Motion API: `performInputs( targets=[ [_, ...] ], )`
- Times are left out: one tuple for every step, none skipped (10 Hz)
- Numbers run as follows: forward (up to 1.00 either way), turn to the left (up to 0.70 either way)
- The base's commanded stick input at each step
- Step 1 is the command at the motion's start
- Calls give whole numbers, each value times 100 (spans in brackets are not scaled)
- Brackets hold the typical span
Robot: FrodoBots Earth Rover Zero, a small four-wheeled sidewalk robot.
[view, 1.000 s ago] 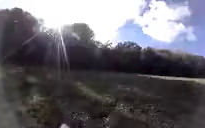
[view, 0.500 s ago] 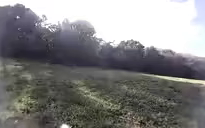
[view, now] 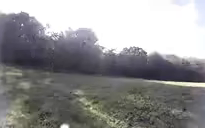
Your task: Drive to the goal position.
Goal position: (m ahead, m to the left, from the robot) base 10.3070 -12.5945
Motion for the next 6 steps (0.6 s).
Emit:
performInputs(
  targets=[
    [70, 0],
    [70, 0],
    [70, 0],
    [70, 0],
    [70, 0],
    [70, 0]
  ],
)
